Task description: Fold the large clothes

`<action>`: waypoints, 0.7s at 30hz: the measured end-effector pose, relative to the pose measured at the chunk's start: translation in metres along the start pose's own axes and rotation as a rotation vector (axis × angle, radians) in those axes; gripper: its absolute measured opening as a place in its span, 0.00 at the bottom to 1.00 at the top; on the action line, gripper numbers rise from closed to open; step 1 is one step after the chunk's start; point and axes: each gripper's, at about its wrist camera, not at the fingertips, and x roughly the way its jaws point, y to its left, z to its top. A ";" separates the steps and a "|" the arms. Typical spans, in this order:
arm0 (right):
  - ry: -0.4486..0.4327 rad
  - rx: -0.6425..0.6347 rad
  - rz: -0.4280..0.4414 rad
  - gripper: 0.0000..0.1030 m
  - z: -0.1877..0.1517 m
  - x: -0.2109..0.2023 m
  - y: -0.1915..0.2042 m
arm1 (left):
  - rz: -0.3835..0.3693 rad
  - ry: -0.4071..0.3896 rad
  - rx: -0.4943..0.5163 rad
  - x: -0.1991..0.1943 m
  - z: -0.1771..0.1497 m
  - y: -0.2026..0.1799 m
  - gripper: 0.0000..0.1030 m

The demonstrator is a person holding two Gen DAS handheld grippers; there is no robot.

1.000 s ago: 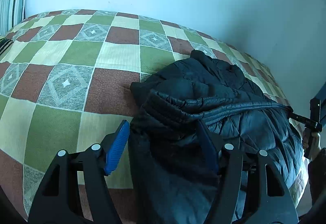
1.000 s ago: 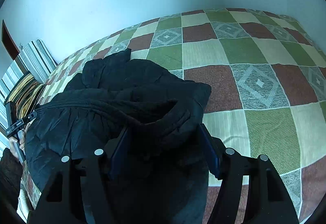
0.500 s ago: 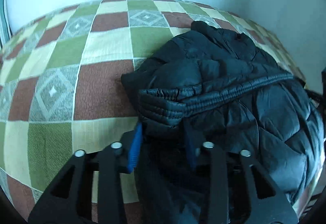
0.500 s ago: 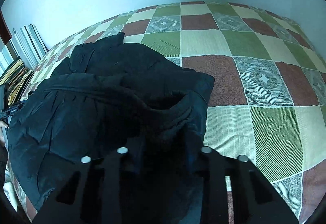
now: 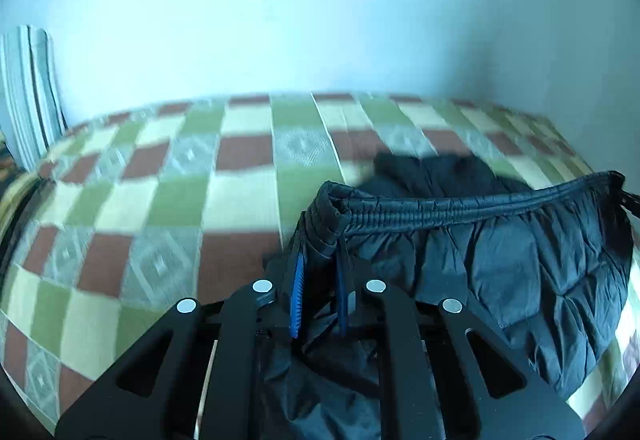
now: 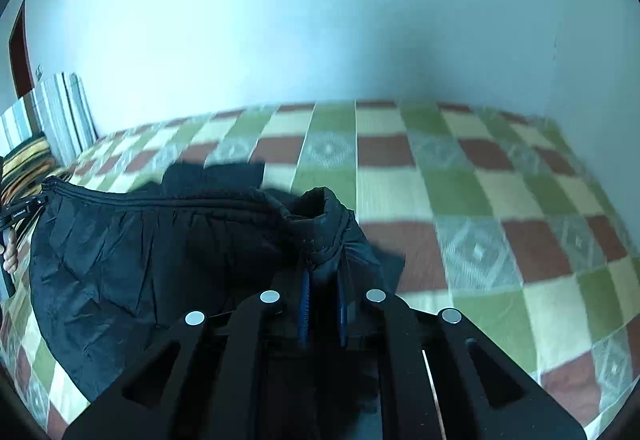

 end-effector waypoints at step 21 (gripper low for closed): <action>0.244 0.087 -0.115 0.12 0.008 0.194 -0.021 | 0.207 0.194 -0.007 0.184 0.012 -0.004 0.14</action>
